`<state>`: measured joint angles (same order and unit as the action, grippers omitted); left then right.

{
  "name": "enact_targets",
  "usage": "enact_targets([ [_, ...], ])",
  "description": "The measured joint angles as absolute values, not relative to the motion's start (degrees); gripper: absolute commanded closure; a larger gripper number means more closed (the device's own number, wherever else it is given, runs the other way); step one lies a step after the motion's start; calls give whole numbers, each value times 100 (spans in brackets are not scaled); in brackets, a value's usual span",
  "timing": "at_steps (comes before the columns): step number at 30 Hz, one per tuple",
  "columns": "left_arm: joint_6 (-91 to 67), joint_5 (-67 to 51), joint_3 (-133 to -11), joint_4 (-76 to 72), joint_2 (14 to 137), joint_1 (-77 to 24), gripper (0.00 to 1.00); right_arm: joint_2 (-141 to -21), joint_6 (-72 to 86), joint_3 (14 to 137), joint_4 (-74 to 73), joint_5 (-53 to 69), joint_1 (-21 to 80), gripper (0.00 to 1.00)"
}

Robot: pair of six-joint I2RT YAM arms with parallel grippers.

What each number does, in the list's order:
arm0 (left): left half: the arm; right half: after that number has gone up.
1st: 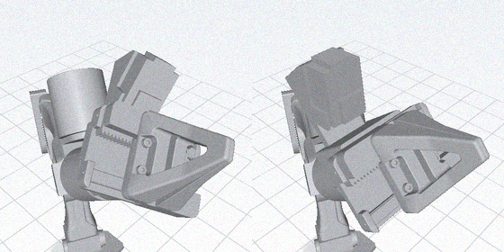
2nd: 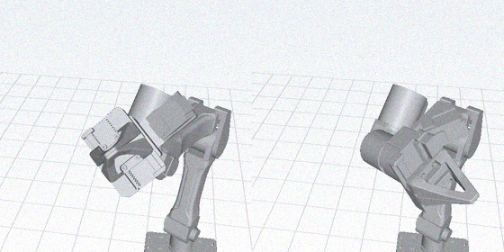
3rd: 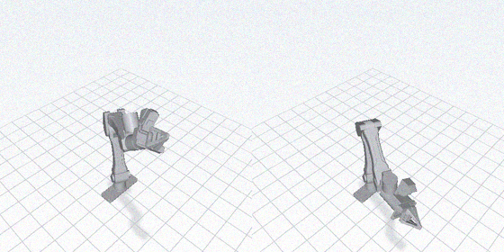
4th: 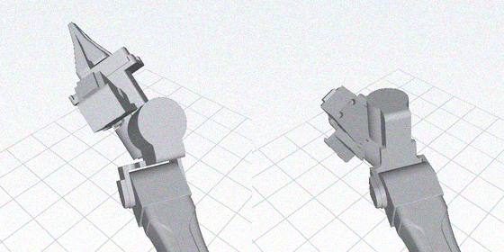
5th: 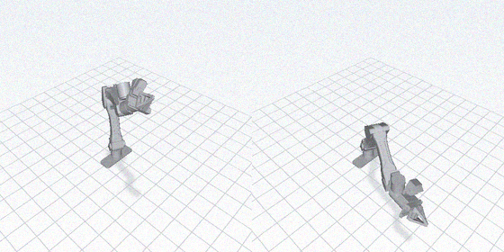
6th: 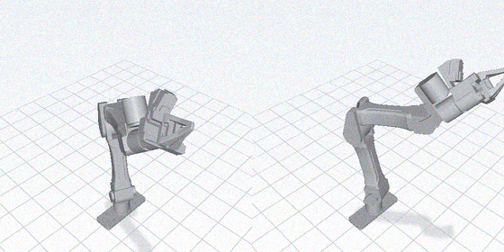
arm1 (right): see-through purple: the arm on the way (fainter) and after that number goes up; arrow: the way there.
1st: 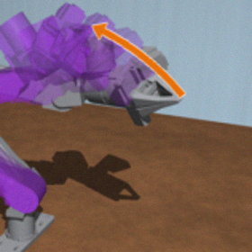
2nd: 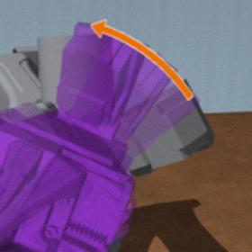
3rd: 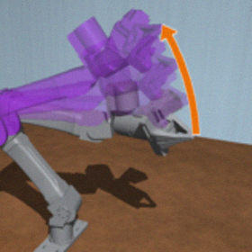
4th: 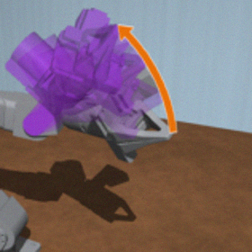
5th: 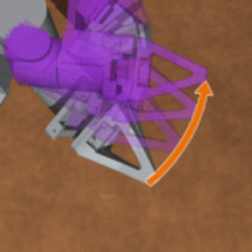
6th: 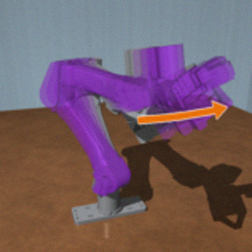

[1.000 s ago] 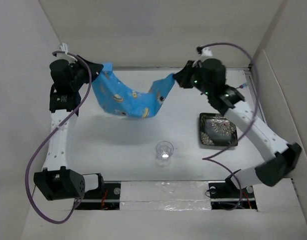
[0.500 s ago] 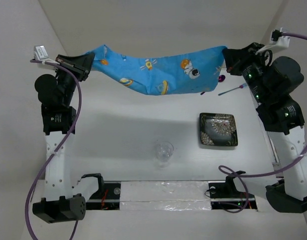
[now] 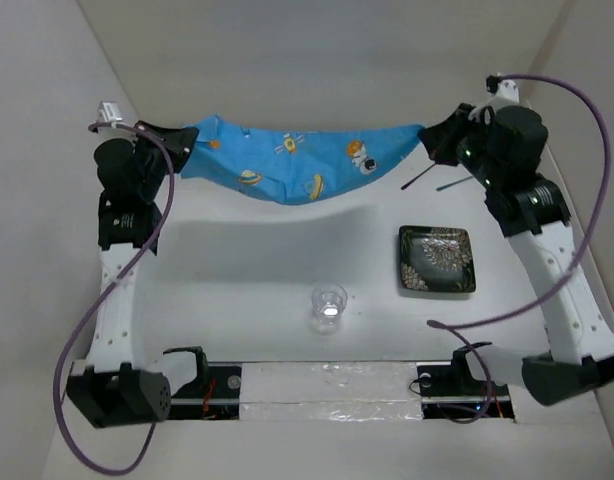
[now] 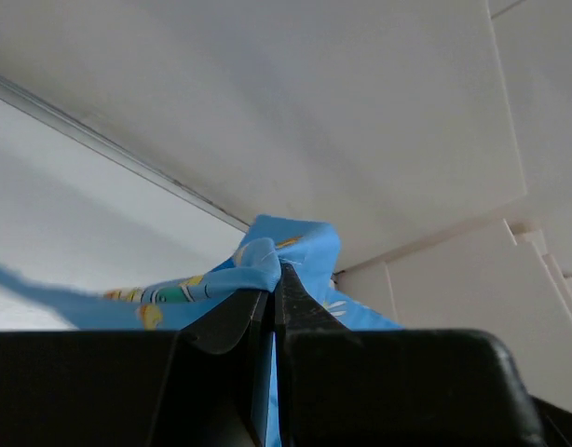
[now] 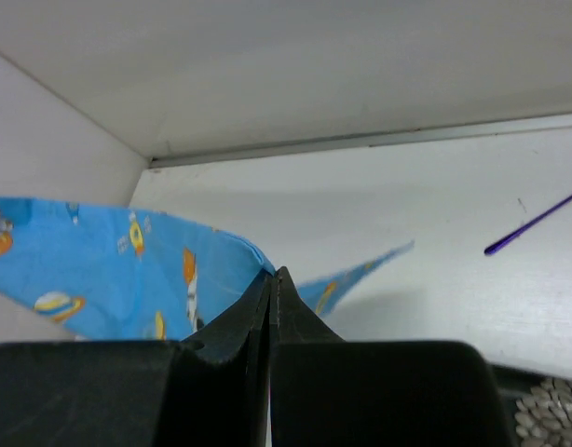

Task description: Set the dinner table for one person

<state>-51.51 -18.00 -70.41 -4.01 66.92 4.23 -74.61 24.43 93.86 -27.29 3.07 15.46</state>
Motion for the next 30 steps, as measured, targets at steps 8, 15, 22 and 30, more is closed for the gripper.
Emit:
enact_targets([
  [8,-4416,-471,-7397,1210,5063,-93,100,-5704,2438,9120,-3321,331,1774,100],
  [15,-4331,-73,-7220,1483,4873,-97,100,-6147,2416,9155,-3157,193,1715,100],
  [22,-4309,-117,-6180,919,5872,-71,100,-7915,2425,8493,-2143,224,1409,100],
  [30,-4226,-395,-6250,-318,8768,1,100,-10610,2449,8906,-1474,513,1074,100],
])
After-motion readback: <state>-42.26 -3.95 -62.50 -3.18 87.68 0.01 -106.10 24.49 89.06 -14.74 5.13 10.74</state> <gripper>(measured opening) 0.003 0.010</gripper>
